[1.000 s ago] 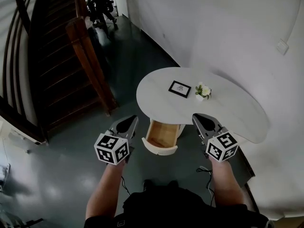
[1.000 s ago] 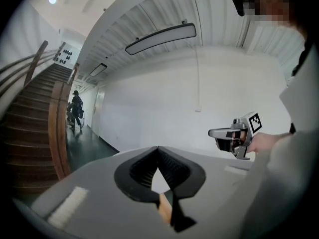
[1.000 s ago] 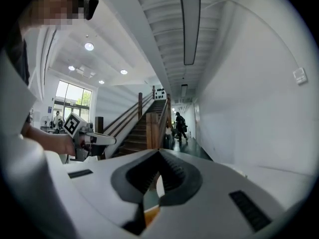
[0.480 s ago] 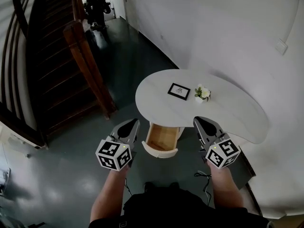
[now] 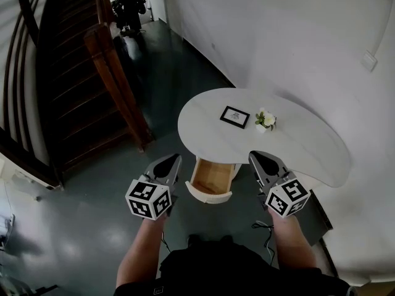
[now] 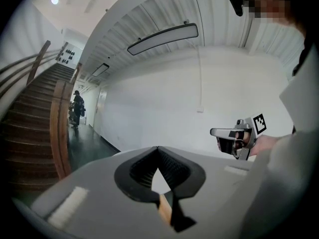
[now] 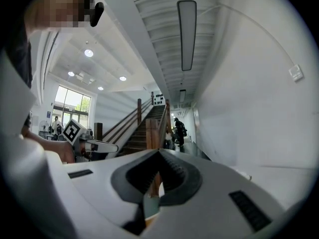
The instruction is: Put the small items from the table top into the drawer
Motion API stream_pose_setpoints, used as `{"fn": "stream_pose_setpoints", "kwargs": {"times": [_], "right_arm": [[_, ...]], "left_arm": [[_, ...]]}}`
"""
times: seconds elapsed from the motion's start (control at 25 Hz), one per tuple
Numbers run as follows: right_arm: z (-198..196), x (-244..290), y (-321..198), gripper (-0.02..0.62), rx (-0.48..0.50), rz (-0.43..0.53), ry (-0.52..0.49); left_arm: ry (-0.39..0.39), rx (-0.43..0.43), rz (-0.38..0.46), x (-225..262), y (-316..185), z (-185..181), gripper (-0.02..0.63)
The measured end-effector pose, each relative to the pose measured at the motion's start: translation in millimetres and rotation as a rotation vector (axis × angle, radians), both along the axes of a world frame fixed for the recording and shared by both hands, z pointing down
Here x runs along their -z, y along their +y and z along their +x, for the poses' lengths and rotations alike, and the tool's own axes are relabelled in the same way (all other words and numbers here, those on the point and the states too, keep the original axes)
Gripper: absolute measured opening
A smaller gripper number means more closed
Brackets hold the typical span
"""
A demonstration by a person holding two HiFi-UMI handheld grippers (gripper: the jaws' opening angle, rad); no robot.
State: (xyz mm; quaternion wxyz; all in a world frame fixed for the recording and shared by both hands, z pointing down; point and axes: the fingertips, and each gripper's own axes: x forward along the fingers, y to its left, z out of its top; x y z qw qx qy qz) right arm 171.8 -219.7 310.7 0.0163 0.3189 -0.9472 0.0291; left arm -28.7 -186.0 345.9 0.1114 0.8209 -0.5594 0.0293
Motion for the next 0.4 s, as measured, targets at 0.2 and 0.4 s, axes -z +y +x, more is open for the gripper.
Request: {"fn": "stream_pose_setpoints", "kwargs": {"times": [0.2,0.4], "right_arm": [[-1.8,0.7,-0.1,0.011,0.008,0.0,0.001],[-4.7,-3.1,-1.9,0.011,0.016,-0.003,0.003]], "left_arm": [[0.001,0.007,-0.006,-2.5,2.2,-2.5,0.011],[0.005,0.014,-0.01,-6.8,1.5,-5.5,0.011]]}}
